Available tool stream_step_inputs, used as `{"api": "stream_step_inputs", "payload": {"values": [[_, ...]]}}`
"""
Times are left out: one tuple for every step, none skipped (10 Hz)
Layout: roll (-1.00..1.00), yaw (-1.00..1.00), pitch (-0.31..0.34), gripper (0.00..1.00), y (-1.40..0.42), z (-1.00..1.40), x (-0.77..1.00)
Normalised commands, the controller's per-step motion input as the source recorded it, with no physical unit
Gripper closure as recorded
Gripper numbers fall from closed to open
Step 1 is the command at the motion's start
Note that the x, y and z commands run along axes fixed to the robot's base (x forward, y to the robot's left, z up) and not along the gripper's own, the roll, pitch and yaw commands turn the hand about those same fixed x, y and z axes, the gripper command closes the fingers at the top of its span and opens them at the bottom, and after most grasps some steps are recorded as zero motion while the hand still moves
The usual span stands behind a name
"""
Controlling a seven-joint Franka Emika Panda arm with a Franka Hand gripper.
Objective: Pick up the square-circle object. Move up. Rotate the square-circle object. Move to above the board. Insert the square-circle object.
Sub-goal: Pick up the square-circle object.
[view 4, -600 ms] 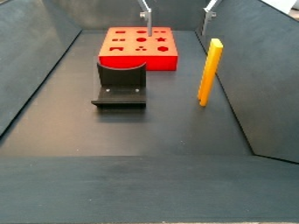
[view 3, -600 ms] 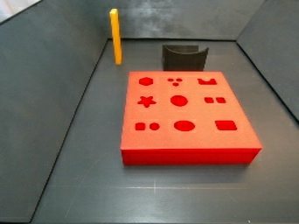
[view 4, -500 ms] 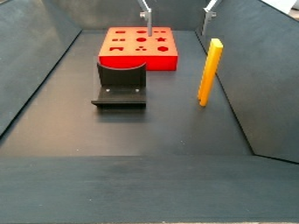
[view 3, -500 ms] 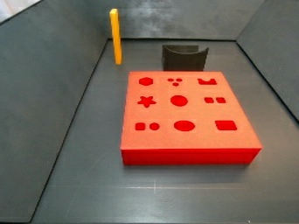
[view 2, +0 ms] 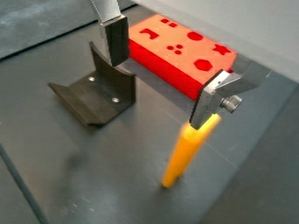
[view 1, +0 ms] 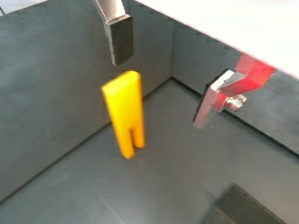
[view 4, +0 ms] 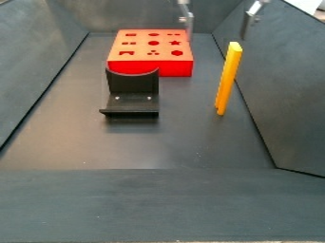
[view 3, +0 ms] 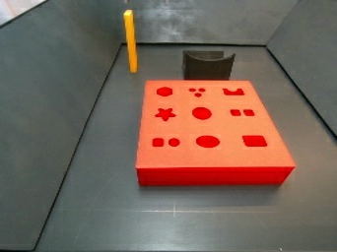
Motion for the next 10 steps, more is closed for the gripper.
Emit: {"api": "stream_step_inputs", "payload": {"values": [[0.03, 0.00, -0.066, 0.00, -0.02, -0.25, -0.81], [0.00, 0.01, -0.051, 0.00, 0.00, -0.32, -0.49], [0.00, 0.01, -0.010, 0.00, 0.00, -0.40, -0.27], [0.00, 0.00, 0.000, 0.00, -0.01, -0.52, -0.07], [0.00, 0.00, 0.001, 0.00, 0.00, -0.56, 0.00], [0.01, 0.00, 0.050, 0.00, 0.00, -0.58, 0.00], [0.00, 0.00, 0.033, 0.00, 0.00, -0.52, 0.00], [0.00, 0.00, 0.000, 0.00, 0.00, -0.34, 0.00], [0.00, 0.00, -0.006, 0.00, 0.00, 0.00, -0.01], [0.00, 0.00, 0.000, 0.00, 0.00, 0.00, 0.00]]}}
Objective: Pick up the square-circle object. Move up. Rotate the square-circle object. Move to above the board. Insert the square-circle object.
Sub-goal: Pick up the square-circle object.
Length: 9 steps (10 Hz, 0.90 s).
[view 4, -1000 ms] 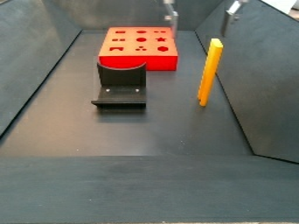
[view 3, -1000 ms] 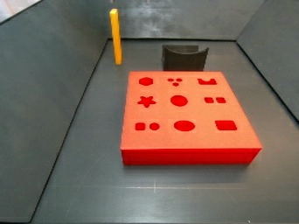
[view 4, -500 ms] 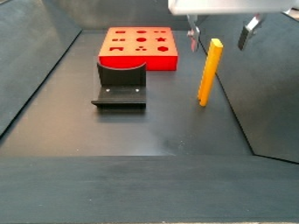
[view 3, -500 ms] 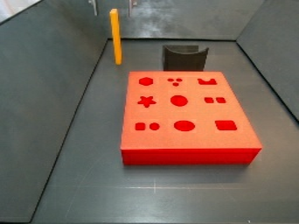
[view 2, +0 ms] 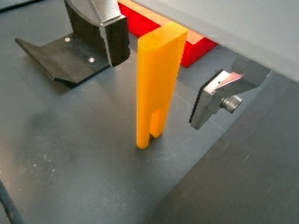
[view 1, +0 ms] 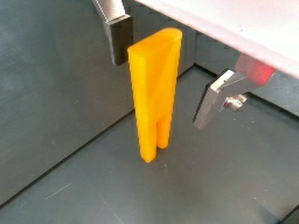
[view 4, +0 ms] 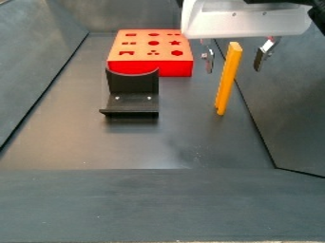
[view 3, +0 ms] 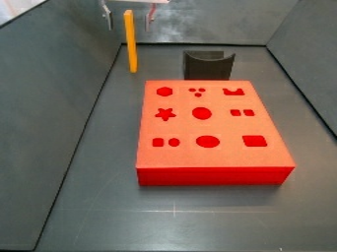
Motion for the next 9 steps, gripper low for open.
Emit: {"api": "stream_step_inputs", "payload": {"values": [[0.00, 0.00, 0.000, 1.00, 0.00, 0.00, 0.00], [0.00, 0.00, 0.000, 1.00, 0.00, 0.00, 0.00], [0.00, 0.00, 0.000, 1.00, 0.00, 0.00, 0.00], [0.00, 0.00, 0.000, 1.00, 0.00, 0.00, 0.00], [0.00, 0.00, 0.000, 1.00, 0.00, 0.00, 0.00], [0.00, 0.00, 0.000, 1.00, 0.00, 0.00, 0.00], [0.00, 0.00, 0.000, 1.00, 0.00, 0.00, 0.00], [0.00, 0.00, 0.000, 1.00, 0.00, 0.00, 0.00], [0.00, 0.00, 0.000, 1.00, 0.00, 0.00, 0.00]]}}
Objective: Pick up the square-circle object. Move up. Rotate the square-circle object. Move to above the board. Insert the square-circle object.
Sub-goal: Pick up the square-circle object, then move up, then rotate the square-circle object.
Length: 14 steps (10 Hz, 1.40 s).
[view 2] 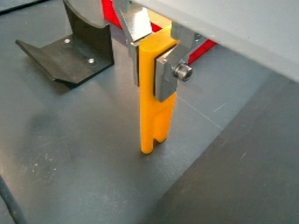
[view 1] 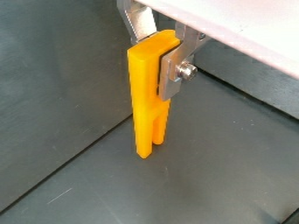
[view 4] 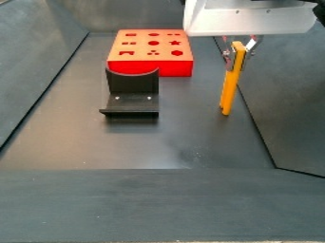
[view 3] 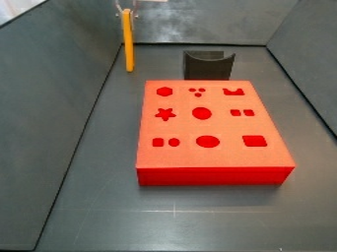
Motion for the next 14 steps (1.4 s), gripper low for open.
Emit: {"api": "stream_step_inputs", "payload": {"values": [[0.00, 0.00, 0.000, 1.00, 0.00, 0.00, 0.00], [0.00, 0.00, 0.000, 1.00, 0.00, 0.00, 0.00], [0.00, 0.00, 0.000, 1.00, 0.00, 0.83, 0.00], [-0.01, 0.01, 0.026, 1.00, -0.08, 0.78, 0.00], [0.00, 0.01, 0.040, 1.00, -0.07, 0.69, -0.01], [0.02, 0.02, 0.048, 1.00, -0.05, 0.57, -0.01], [0.05, 0.01, 0.065, 1.00, -0.02, 0.38, 0.00], [0.07, 0.01, 0.077, 1.00, 0.00, 0.24, 0.00], [0.00, 0.00, 0.000, 1.00, -0.55, 1.00, 0.82], [0.00, 0.00, 0.007, 1.00, -0.57, 1.00, 0.85], [-0.03, 0.02, 0.075, 1.00, -0.38, 0.85, 0.67], [-0.05, 0.01, 0.096, 1.00, -0.18, 0.68, 0.49], [-0.06, 0.01, 0.107, 1.00, -0.11, 0.48, 0.33], [-0.06, 0.01, 0.109, 1.00, -0.07, 0.20, 0.14]]}}
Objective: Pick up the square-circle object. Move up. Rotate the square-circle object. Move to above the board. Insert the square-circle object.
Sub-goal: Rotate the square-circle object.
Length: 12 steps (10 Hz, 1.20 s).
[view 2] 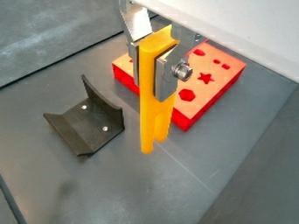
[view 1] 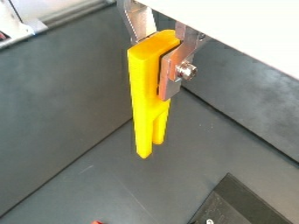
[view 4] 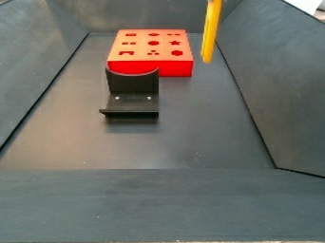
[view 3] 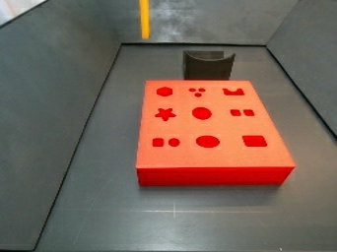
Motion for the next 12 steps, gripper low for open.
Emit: {"api": "stream_step_inputs", "payload": {"values": [[0.03, -1.00, 0.003, 1.00, 0.00, 0.00, 0.00], [0.03, -1.00, -0.008, 1.00, 0.02, -0.03, -0.01], [0.03, -1.00, -0.012, 1.00, 0.03, -0.02, 0.00], [0.03, -1.00, -0.018, 1.00, 0.02, -0.02, 0.00], [0.04, -0.97, -0.024, 1.00, 0.02, -0.01, 0.00], [0.03, -0.71, -0.021, 1.00, 0.01, -0.01, 0.00], [0.02, -0.39, -0.017, 1.00, 0.01, -0.01, 0.00], [0.02, -0.21, -0.013, 1.00, 0.01, -0.01, 0.00], [0.01, -1.00, -0.003, 1.00, -0.04, 0.00, 0.06], [0.00, -1.00, -0.003, 1.00, -0.03, 0.00, 0.06], [0.00, -1.00, -0.002, 1.00, -0.01, 0.00, 0.05], [0.00, -1.00, -0.002, 1.00, -0.01, -0.01, 0.05]]}}
